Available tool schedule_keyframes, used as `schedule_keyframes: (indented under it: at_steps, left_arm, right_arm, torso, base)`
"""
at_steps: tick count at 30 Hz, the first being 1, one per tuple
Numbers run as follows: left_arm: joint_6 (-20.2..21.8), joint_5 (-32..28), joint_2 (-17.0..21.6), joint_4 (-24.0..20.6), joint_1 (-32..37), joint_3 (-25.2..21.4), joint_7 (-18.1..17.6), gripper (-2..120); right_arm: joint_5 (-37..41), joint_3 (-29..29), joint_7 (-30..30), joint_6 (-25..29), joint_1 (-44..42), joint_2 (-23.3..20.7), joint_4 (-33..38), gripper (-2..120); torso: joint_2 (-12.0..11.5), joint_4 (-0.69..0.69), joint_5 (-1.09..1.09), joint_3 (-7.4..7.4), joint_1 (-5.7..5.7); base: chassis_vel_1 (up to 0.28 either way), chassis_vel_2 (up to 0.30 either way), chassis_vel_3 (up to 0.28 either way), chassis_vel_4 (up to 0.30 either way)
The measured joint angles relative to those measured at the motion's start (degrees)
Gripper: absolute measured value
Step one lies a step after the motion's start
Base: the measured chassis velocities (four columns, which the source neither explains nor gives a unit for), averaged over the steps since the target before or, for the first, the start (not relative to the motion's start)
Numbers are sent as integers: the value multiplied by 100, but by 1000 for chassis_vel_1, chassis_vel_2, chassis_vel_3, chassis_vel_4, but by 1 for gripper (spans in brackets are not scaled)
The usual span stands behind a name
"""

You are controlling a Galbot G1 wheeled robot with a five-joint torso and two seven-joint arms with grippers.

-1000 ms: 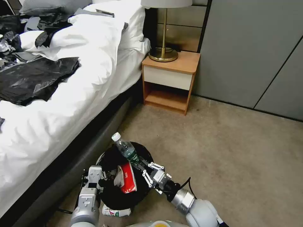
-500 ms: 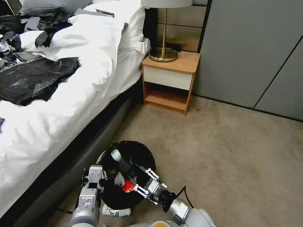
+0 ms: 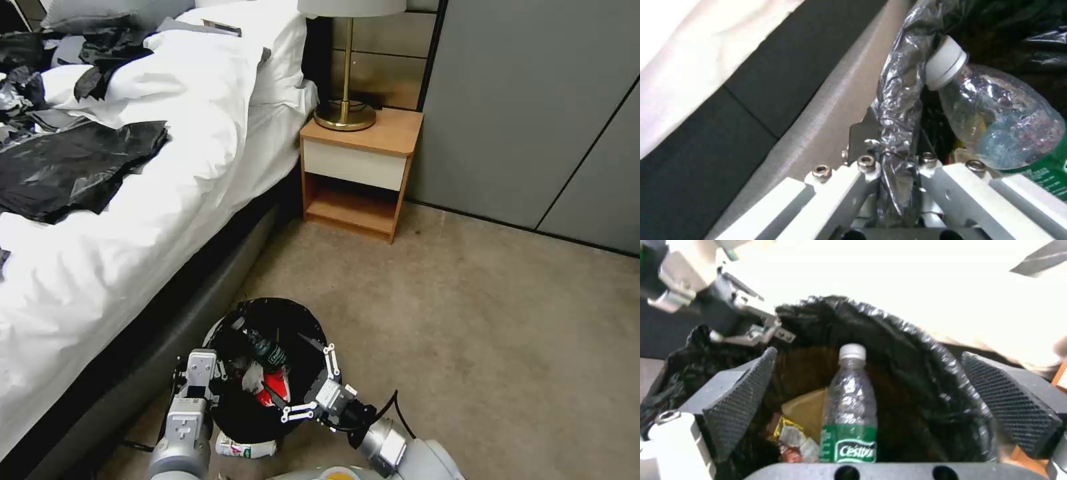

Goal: Pick up the trash bin, then pick up the garbage from the floor and place it into the trash bin.

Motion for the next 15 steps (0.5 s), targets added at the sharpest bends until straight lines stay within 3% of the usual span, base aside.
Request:
schedule_keyframes:
  at_steps: [7, 15]
  left_arm:
    - [8, 13, -5, -17, 15, -2, 4, 0]
    - [9, 31, 3, -17, 32, 9, 9, 0]
  right_arm:
    - [128, 126, 172, -159, 3, -192, 503, 100]
    - [655, 506, 1234, -701, 33, -190, 1716, 100]
  torso:
    - [0, 0, 0, 0, 0]
    - [0, 0, 0, 0, -1]
  base:
    - [0, 0, 0, 0]
    - [0, 0, 0, 0]
